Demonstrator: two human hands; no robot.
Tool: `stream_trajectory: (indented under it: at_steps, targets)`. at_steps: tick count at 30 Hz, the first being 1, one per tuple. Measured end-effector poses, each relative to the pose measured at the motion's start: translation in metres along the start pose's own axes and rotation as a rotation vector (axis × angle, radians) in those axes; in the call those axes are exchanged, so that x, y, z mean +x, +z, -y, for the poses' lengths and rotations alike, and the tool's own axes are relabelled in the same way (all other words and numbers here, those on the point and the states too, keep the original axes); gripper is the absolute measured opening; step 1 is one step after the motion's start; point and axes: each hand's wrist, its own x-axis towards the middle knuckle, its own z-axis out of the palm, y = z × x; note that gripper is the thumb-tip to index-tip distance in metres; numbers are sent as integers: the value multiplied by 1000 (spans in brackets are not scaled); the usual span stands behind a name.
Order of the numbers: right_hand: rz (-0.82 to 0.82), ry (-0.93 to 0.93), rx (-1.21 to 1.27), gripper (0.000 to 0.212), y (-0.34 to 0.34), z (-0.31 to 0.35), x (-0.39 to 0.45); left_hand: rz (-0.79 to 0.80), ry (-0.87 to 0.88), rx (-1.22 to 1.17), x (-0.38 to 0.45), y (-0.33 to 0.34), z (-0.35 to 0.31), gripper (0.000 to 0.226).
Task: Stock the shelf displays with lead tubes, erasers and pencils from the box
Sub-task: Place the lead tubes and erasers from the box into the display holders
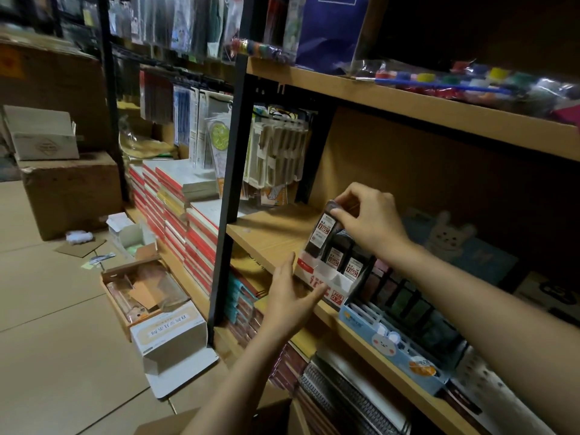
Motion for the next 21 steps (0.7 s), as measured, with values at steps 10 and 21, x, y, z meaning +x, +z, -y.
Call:
stream_trajectory:
  at_steps: [10, 21]
  targets:
    - [86, -53, -216, 10, 32, -10, -12, 8, 73, 10, 4, 5, 6, 77]
    - [88, -248, -485, 29, 12, -12, -28, 33, 106, 86, 2, 1, 5, 77]
